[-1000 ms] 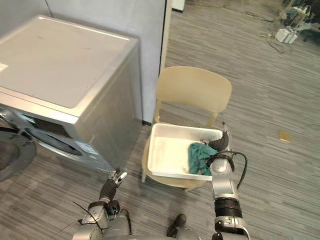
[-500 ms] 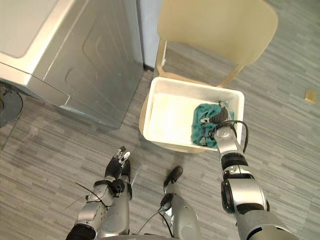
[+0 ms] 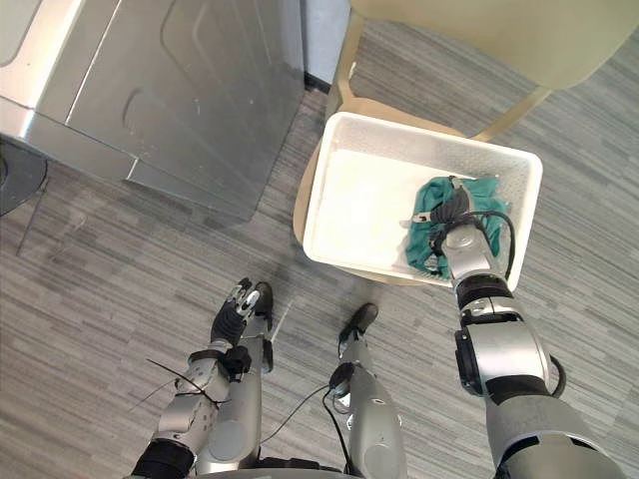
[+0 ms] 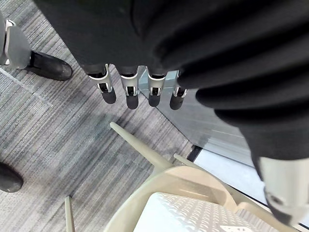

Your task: Pick up the laundry basket with both hands and put the clothes into the washing machine.

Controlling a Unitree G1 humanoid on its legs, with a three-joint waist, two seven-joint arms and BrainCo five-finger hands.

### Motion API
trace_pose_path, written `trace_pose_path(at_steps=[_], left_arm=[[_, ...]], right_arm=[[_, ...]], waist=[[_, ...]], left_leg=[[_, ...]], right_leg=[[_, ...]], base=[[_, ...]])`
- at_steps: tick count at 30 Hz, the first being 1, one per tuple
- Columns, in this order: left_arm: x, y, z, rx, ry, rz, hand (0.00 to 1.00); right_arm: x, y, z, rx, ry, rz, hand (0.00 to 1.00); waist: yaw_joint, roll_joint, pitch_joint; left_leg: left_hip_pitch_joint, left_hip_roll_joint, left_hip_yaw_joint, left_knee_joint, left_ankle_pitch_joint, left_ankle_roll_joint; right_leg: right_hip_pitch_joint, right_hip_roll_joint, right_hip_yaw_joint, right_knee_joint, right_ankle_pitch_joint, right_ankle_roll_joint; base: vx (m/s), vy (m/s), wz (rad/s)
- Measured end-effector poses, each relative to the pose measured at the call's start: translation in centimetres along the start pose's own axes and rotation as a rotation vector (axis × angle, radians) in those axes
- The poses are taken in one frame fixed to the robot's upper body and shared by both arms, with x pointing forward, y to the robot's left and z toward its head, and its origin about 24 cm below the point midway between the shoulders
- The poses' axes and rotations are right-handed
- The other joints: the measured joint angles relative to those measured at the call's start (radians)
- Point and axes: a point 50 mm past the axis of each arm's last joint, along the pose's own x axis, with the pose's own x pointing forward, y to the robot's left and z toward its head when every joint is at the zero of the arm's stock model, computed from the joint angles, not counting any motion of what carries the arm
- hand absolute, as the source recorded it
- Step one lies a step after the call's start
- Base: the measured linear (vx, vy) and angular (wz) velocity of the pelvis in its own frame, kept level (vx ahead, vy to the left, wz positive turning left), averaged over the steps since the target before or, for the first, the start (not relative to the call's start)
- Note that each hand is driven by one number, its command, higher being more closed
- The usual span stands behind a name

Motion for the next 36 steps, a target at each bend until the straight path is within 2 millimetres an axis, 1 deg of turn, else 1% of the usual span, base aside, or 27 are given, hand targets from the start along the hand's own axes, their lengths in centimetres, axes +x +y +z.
trace_pose_path(at_steps=[1,3,7,9,10,13,14,16,19,21,24,27,28,30,32,34,36], left_arm=[[0.1,-0.1,0.2,-0.016,-0.011,-0.003,0.00],[0.3,-0.4,0.8,-0.062,-0.038,-0.012,0.00],[0.4,-0.8,1.2,-0.139,-0.057,-0.026,0.00],[0.4,-1.3,1.6,-0.166,-0.071,-0.050,0.00],[0.4,-1.7,1.7,-0.181,-0.082,-0.064,0.00],[0.4,-2.1,1.9,-0.220,-0.095,-0.084,0.00],[0.4,-2.2,2.0,-0.233,-0.103,-0.086,0.00],[0.5,-2.6,2.6,-0.244,-0.126,-0.099,0.00],[0.8,-3.4,3.2,-0.266,-0.153,-0.120,0.00],[1.0,-4.3,3.5,-0.308,-0.165,-0.136,0.00],[1.0,-5.1,3.5,-0.338,-0.167,-0.156,0.00],[1.0,-5.2,3.7,-0.339,-0.176,-0.165,0.00],[1.0,-5.3,3.7,-0.339,-0.179,-0.166,0.00],[1.0,-5.3,3.7,-0.338,-0.182,-0.168,0.00],[1.0,-5.3,3.9,-0.337,-0.189,-0.169,0.00],[1.0,-5.4,4.0,-0.336,-0.196,-0.171,0.00],[0.9,-5.5,4.5,-0.303,-0.218,-0.173,0.00]], right_arm=[[0.1,-0.3,0.1,-0.012,-0.004,-0.008,0.00],[0.3,-1.3,0.4,-0.049,-0.016,-0.028,0.00],[0.5,-2.3,0.7,-0.094,-0.028,-0.035,0.00],[0.7,-3.3,1.2,-0.103,-0.038,-0.046,0.00],[0.8,-3.9,1.4,-0.073,-0.046,-0.044,1.00],[0.9,-4.9,1.9,-0.003,-0.067,-0.066,1.00],[0.9,-5.7,2.1,0.017,-0.083,-0.084,1.00],[0.9,-6.6,2.6,0.035,-0.106,-0.099,1.00],[0.9,-6.7,3.0,0.079,-0.126,-0.099,1.00],[0.9,-5.7,3.9,0.112,-0.154,-0.065,1.00],[0.8,-4.8,4.6,0.125,-0.179,-0.039,1.00],[0.8,-4.2,4.9,0.147,-0.184,-0.029,1.00],[0.7,-3.4,5.1,0.159,-0.185,-0.016,1.00],[0.6,-2.8,5.0,0.164,-0.177,-0.011,1.00],[0.4,-1.9,4.9,0.170,-0.183,0.009,1.00],[0.3,-1.5,5.1,0.178,-0.194,0.018,1.00],[0.0,-1.6,5.0,0.208,-0.212,0.010,1.00]], waist=[[0.000,-0.002,0.003],[0.003,0.000,0.011],[0.001,0.001,0.018],[-0.003,0.002,0.019],[-0.005,0.004,0.020],[-0.003,0.005,0.021],[-0.004,0.005,0.021],[-0.004,0.006,0.021],[-0.002,0.006,0.021],[-0.001,0.007,0.021],[0.004,0.008,0.020],[0.006,0.009,0.019],[0.006,0.010,0.019],[0.007,0.010,0.019],[0.009,0.014,0.017],[0.008,0.016,0.015],[0.008,0.024,0.010]], left_leg=[[-0.005,-0.002,0.000,-0.006,0.004,0.001],[-0.020,-0.003,-0.001,-0.014,0.013,0.004],[-0.034,-0.015,-0.003,-0.025,0.021,0.009],[-0.054,-0.020,-0.003,-0.041,0.034,0.014],[-0.070,-0.023,-0.005,-0.048,0.041,0.015],[-0.107,-0.024,-0.004,-0.048,0.045,0.018],[-0.123,-0.021,-0.004,-0.048,0.047,0.018],[-0.143,-0.016,-0.004,-0.052,0.048,0.017],[-0.149,-0.013,0.000,-0.087,0.073,0.011],[-0.155,-0.010,0.002,-0.103,0.084,0.006],[-0.156,-0.004,0.003,-0.102,0.084,0.005],[-0.155,0.003,0.003,-0.102,0.087,0.001],[-0.146,0.006,0.004,-0.101,0.088,-0.001],[-0.134,0.005,0.004,-0.101,0.088,-0.001],[-0.107,0.010,0.003,-0.100,0.088,-0.003],[-0.090,0.010,0.002,-0.100,0.088,-0.003],[-0.064,0.015,0.002,-0.099,0.088,-0.005]], right_leg=[[-0.008,-0.001,0.001,0.000,0.001,0.001],[-0.027,-0.002,0.001,0.000,0.010,0.013],[-0.046,-0.013,0.000,0.000,0.012,0.010],[-0.071,-0.017,0.000,0.000,0.021,0.022],[-0.088,-0.017,0.000,0.000,0.027,0.016],[-0.123,-0.019,0.000,0.000,0.034,0.010],[-0.138,-0.019,0.000,0.000,0.042,0.021],[-0.159,-0.016,-0.001,0.000,0.049,0.024],[-0.183,-0.012,-0.003,0.000,0.049,0.024],[-0.198,-0.008,-0.013,0.000,0.049,0.024],[-0.198,-0.004,-0.025,0.000,0.049,0.024],[-0.195,0.002,-0.031,0.000,0.049,0.023],[-0.185,0.004,-0.042,0.000,0.045,0.016],[-0.173,0.004,-0.052,0.000,0.043,-0.023],[-0.146,0.009,-0.057,0.000,0.036,-0.034],[-0.127,0.010,-0.065,0.000,0.027,-0.046],[-0.097,0.015,-0.075,0.000,0.026,-0.046]], base=[[0.01,0.048,0.02],[0.02,0.057,0.00],[0.02,0.059,0.03],[0.00,0.065,0.04],[-0.01,0.060,0.06],[-0.03,0.078,0.02],[-0.03,0.076,-0.04],[-0.03,0.081,-0.04],[-0.01,0.071,-0.04],[0.01,0.063,-0.05],[0.03,0.094,-0.01],[0.02,0.091,0.01],[0.02,0.091,0.03],[0.01,0.078,0.05],[0.00,0.078,0.03],[-0.01,0.093,0.05],[-0.02,0.097,0.05]])
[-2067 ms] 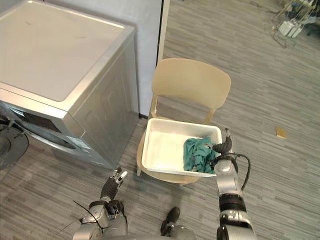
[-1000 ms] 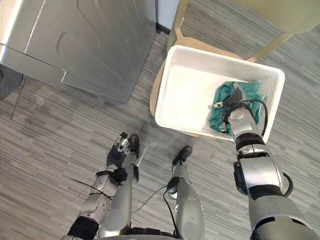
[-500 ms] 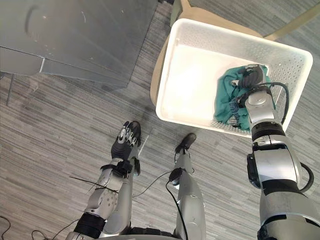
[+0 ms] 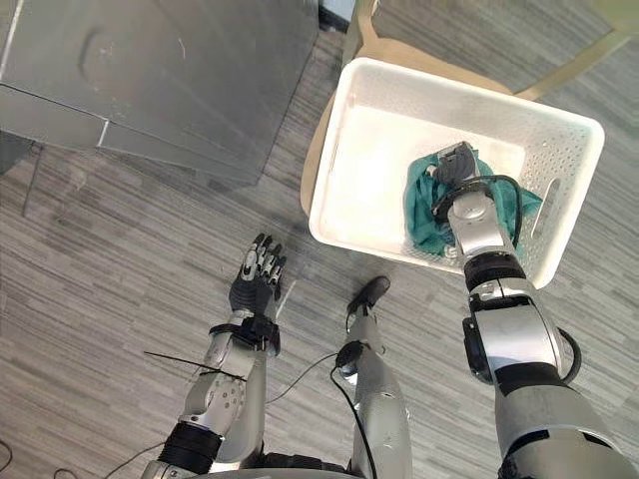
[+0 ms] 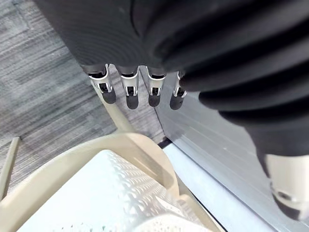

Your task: Pick up the laundry basket with both hands and put the clothes into the washing machine.

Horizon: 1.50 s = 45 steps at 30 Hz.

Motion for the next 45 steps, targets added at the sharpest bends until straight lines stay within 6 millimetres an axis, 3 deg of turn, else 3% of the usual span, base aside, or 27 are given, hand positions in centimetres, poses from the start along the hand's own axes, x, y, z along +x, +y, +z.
trace_pose_path(at_steps=[3,6,8,14,16,21,24,27,29,33,37,40,45], left_arm=[[0.0,-0.1,1.0,0.057,-0.034,-0.019,0.00],[-0.2,0.7,1.4,0.159,-0.028,-0.026,0.00],[-0.2,1.2,1.9,0.232,-0.032,-0.027,0.00],[-2.4,3.9,3.8,0.346,-0.072,0.066,0.00],[-3.0,4.7,5.0,0.358,-0.112,0.105,0.00],[-2.9,4.0,7.4,0.417,-0.218,0.093,0.00],[-2.7,2.7,8.2,0.480,-0.267,0.052,0.00],[-1.6,1.1,8.9,0.547,-0.317,-0.007,0.00],[0.2,-1.2,9.5,0.668,-0.369,-0.093,0.00],[4.0,-3.6,9.0,0.830,-0.375,-0.206,0.00],[7.6,-3.8,8.4,0.977,-0.292,-0.211,0.00],[9.1,-3.4,8.1,1.094,-0.248,-0.179,0.00],[10.1,-3.0,8.0,1.051,-0.184,-0.145,0.00]], right_arm=[[-0.4,-0.5,0.6,0.041,-0.050,-0.029,1.00],[-0.9,-1.1,1.3,0.067,-0.107,-0.084,1.00],[-1.6,-1.1,2.1,0.088,-0.162,-0.101,1.00],[-5.8,1.6,1.4,0.150,-0.243,-0.125,1.00],[-7.5,2.6,1.3,0.162,-0.271,-0.124,1.00],[-9.8,3.9,1.5,0.212,-0.300,-0.088,1.00],[-10.4,4.2,3.1,0.238,-0.375,-0.058,1.00],[-11.3,4.5,5.4,0.256,-0.490,-0.016,1.00],[-12.2,5.0,7.2,0.297,-0.586,0.018,1.00],[-13.0,6.6,10.0,0.375,-0.690,0.110,1.00],[-13.8,7.4,13.0,0.444,-0.807,0.184,1.00],[-15.2,7.6,14.5,0.505,-0.887,0.228,1.00],[-15.4,7.9,14.6,0.587,-0.878,0.279,1.00]], waist=[[-0.004,-0.002,-0.005],[-0.007,-0.002,-0.065],[-0.010,-0.003,-0.069],[-0.057,-0.022,-0.205],[-0.056,-0.026,-0.245],[-0.060,-0.028,-0.289],[-0.063,-0.029,-0.315],[-0.085,-0.030,-0.347],[-0.095,-0.030,-0.362],[-0.123,-0.029,-0.383],[-0.158,-0.028,-0.388],[-0.172,-0.028,-0.388],[-0.197,-0.027,-0.388]], left_leg=[[0.059,0.002,0.004,-0.001,-0.002,-0.003],[0.091,0.002,0.006,-0.013,-0.001,-0.006],[0.145,0.003,0.018,-0.023,-0.001,-0.007],[0.302,-0.019,0.035,-0.108,0.000,-0.006],[0.365,-0.027,0.052,-0.134,-0.001,-0.007],[0.438,-0.035,0.057,-0.143,-0.011,-0.010],[0.469,-0.038,0.077,-0.144,-0.020,-0.012],[0.481,-0.040,0.090,-0.144,-0.022,-0.011],[0.492,-0.040,0.105,-0.145,-0.022,-0.011],[0.503,-0.041,0.122,-0.146,-0.022,-0.011],[0.502,-0.040,0.146,-0.147,-0.022,-0.011],[0.501,-0.037,0.161,-0.147,-0.021,-0.011],[0.501,-0.035,0.168,-0.146,-0.021,-0.011]], right_leg=[[0.057,0.003,0.002,0.000,-0.011,-0.011],[0.080,0.006,0.009,0.000,-0.024,-0.015],[0.121,0.007,0.026,0.000,-0.026,-0.012],[0.236,0.001,0.032,-0.001,-0.058,-0.004],[0.278,0.001,0.048,-0.001,-0.067,-0.008],[0.345,-0.003,0.053,-0.001,-0.078,0.005],[0.363,-0.007,0.073,-0.001,-0.078,0.005],[0.367,-0.008,0.085,-0.001,-0.078,0.005],[0.367,-0.008,0.104,-0.002,-0.077,0.004],[0.364,-0.007,0.124,-0.005,-0.072,-0.002],[0.345,-0.005,0.148,-0.005,-0.066,-0.007],[0.330,0.000,0.166,-0.005,-0.062,-0.011],[0.324,0.003,0.179,-0.002,-0.053,-0.019]], base=[[-0.02,0.080,0.01],[-0.01,0.045,-0.04],[0.03,0.071,-0.09],[0.07,0.089,0.01],[0.10,0.098,-0.08],[0.07,0.068,-0.01],[0.03,0.054,-0.16],[0.01,0.048,-0.13],[-0.01,0.043,-0.18],[-0.03,0.034,-0.16],[-0.03,0.035,-0.19],[0.01,0.027,-0.20],[0.04,0.027,-0.08]])
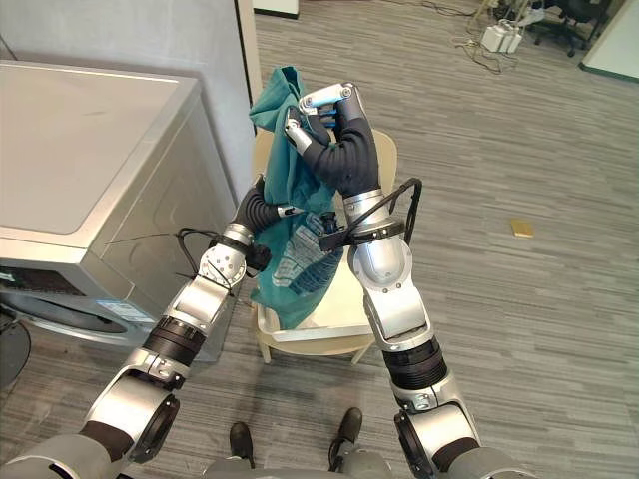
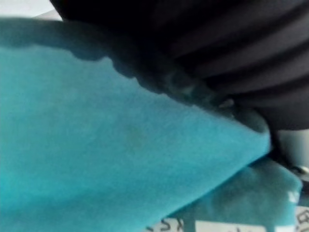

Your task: Pick up the laundry basket with both hands and put the clothes into the washing machine.

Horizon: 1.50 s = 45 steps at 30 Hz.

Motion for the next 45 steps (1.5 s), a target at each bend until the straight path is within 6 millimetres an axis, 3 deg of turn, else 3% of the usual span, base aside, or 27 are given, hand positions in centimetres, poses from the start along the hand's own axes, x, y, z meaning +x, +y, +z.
trace_pose_path(at_steps=[4,7,12,13,22,23,27,32,39,45], left_arm=[[1.4,-0.3,-1.6,-0.026,0.125,-0.024,0.00],[1.7,-0.2,-2.4,-0.070,0.190,-0.020,0.00],[2.6,0.2,-2.3,-0.153,0.220,0.003,0.00],[2.8,0.2,-2.2,-0.158,0.221,0.004,1.00],[2.9,-0.4,-1.8,-0.183,0.205,-0.011,1.00],[3.0,-0.4,-1.7,-0.183,0.197,0.000,1.00],[3.2,-0.2,-0.6,-0.204,0.152,0.062,1.00],[2.7,-0.2,-1.0,-0.251,0.170,0.136,1.00],[1.7,1.1,-1.5,-0.312,0.163,0.247,1.00],[0.5,2.8,-0.7,-0.414,0.098,0.349,1.00]], right_arm=[[-0.1,1.2,-0.1,0.079,0.012,0.051,1.00],[0.0,2.4,0.1,0.147,0.011,0.113,1.00],[0.5,2.8,0.6,0.217,-0.003,0.139,1.00],[0.5,2.8,0.6,0.228,0.000,0.141,1.00],[0.5,2.8,0.6,0.262,0.005,0.139,1.00],[0.5,2.8,0.6,0.262,0.005,0.139,0.00],[0.5,3.1,1.3,0.288,-0.046,0.134,0.00],[0.3,3.4,2.5,0.339,-0.119,0.099,0.00],[-0.7,3.1,1.1,0.303,-0.047,0.036,0.00],[-1.4,3.1,-1.3,0.215,0.069,-0.002,0.00]], waist=[[-0.004,0.000,0.000],[-0.025,0.000,0.000],[-0.029,0.000,0.000],[-0.030,0.000,0.000],[-0.047,0.000,0.000],[-0.048,0.000,0.000],[-0.049,0.001,0.000],[-0.054,0.002,0.000],[-0.051,0.010,-0.003],[-0.046,0.060,-0.032]], left_leg=[[0.000,-0.001,0.018,0.000,0.000,0.000],[0.004,0.000,0.027,0.000,-0.002,-0.003],[0.007,0.004,0.049,0.000,-0.003,-0.003],[0.009,0.005,0.050,0.000,-0.004,-0.005],[0.011,0.006,0.052,-0.001,-0.007,-0.009],[0.011,0.005,0.054,-0.001,-0.007,-0.009],[0.010,0.004,0.064,-0.001,-0.003,-0.004],[0.013,0.005,0.068,-0.001,-0.003,-0.004],[0.016,0.005,0.068,-0.003,-0.003,-0.004],[0.022,0.005,0.062,-0.007,-0.003,-0.004]], right_leg=[[-0.013,0.000,0.022,0.000,0.008,-0.002],[-0.017,0.000,0.035,-0.001,0.011,-0.003],[-0.031,0.004,0.063,-0.001,0.021,-0.009],[-0.031,0.005,0.065,-0.002,0.021,-0.010],[-0.032,0.005,0.069,-0.004,0.021,-0.009],[-0.033,0.006,0.069,-0.004,0.021,-0.009],[-0.039,0.008,0.073,-0.001,0.021,-0.009],[-0.039,0.015,0.072,-0.001,0.021,-0.009],[-0.035,0.014,0.070,-0.001,0.020,-0.008],[-0.026,0.013,0.065,-0.001,0.010,0.003]], base=[[0.02,0.037,-0.14],[0.01,0.037,-0.09],[-0.01,0.027,-0.18],[-0.01,0.020,-0.06],[0.00,0.020,-0.01],[0.02,0.040,-0.04],[0.02,0.033,-0.06],[0.01,0.015,-0.01],[0.00,0.031,0.00],[0.00,0.000,0.02]])
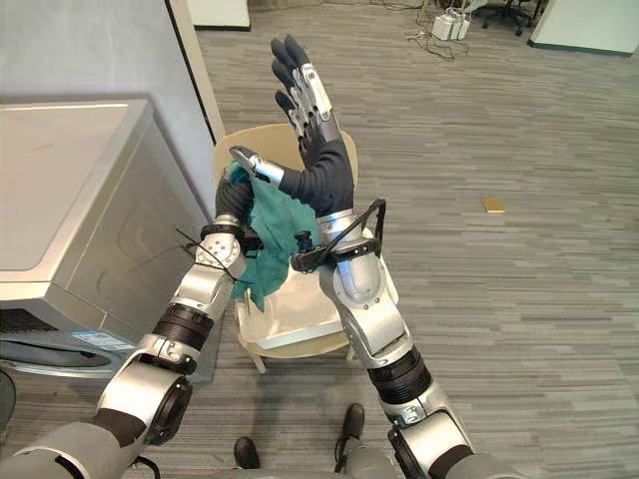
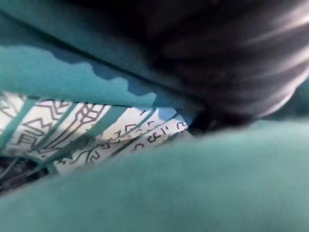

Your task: Pick up the laundry basket with both hands and put the clothes into the washing machine.

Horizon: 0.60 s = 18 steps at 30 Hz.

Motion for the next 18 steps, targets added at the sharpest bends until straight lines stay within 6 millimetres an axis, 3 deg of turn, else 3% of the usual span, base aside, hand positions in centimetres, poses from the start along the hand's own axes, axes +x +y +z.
trace_pose_path(at_steps=[7,11,14,18], left_arm=[[-0.3,2.2,3.7,-0.148,-0.171,0.087,1.00],[-1.1,4.6,5.7,-0.224,-0.279,0.181,1.00],[-2.3,6.5,7.3,-0.253,-0.376,0.249,1.00],[-6.1,10.0,8.0,-0.245,-0.481,0.361,1.00]], right_arm=[[-0.1,-2.7,-2.1,-0.125,0.110,-0.138,0.00],[-0.8,-3.4,-4.6,-0.205,0.236,-0.151,0.00],[-1.4,-4.4,-5.9,-0.236,0.312,-0.188,0.00],[-1.6,-4.3,-6.4,-0.207,0.333,-0.184,0.00]], waist=[[0.022,0.013,-0.011],[0.030,0.021,-0.019],[0.045,0.029,-0.026],[0.077,0.054,-0.042]], left_leg=[[0.023,0.003,-0.018,0.000,0.000,-0.001],[0.031,0.004,-0.031,0.000,-0.003,-0.004],[0.035,0.007,-0.042,0.000,-0.005,-0.007],[0.035,0.017,-0.062,0.008,-0.004,-0.008]], right_leg=[[0.035,0.001,-0.019,-0.001,-0.006,-0.004],[0.052,0.001,-0.029,-0.001,-0.010,-0.004],[0.063,0.002,-0.035,-0.002,-0.014,-0.005],[0.077,0.004,-0.056,0.000,-0.019,-0.007]], base=[[-0.01,0.021,0.08],[-0.01,0.028,0.09],[0.00,0.027,0.11],[0.03,0.020,0.16]])
